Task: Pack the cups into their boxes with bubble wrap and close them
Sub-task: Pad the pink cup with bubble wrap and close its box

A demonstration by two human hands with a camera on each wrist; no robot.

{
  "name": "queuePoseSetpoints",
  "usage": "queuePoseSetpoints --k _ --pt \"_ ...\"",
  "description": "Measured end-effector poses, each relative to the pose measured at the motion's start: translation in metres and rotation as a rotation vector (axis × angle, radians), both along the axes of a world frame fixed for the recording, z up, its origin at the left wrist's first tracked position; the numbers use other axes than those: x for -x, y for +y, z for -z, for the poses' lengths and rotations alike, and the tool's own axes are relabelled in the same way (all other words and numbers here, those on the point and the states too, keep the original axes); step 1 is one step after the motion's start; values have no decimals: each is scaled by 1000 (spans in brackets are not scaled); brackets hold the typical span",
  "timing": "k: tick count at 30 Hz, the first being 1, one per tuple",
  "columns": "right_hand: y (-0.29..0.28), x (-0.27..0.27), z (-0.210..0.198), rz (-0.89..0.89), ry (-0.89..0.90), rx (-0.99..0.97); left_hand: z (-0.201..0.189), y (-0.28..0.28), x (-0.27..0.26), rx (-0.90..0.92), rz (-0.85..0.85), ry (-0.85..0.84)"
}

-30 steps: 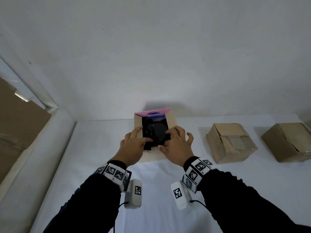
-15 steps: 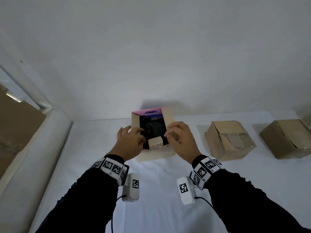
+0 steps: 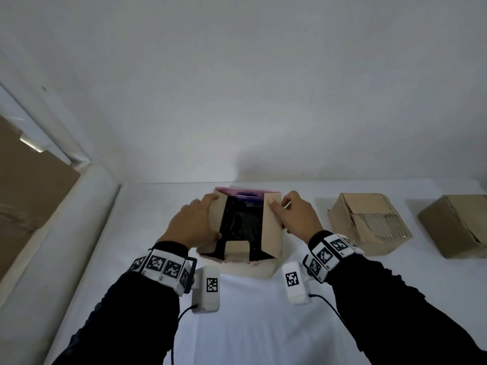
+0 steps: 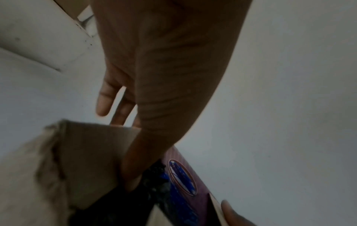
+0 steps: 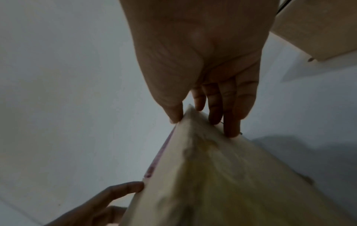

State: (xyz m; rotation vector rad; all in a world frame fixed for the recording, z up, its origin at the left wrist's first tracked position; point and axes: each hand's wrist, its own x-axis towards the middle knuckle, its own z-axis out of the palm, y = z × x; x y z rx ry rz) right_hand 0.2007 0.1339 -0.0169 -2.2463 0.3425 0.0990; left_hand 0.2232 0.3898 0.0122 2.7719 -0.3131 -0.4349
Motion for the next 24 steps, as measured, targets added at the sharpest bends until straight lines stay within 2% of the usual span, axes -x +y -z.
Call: queuePoseSetpoints --k 1,3,6,14,22,24 --pt "0 -5 -1 17 19 17 1 -2 0 16 -13 -30" --pt "2 -18 -5 53 78 -5 5 -7 -1 173 -48 -58" --pt "4 -37 -5 50 168 -199 13 -8 -4 322 -59 -31" --pt "-7 -31 2 -8 -17 -526 7 4 -15 263 -128 177" --pt "-10 -17 0 -11 -107 -548 -1 11 -5 360 -140 408" --pt "-8 -11 -2 -24 -124 -535 -3 12 0 342 -138 406"
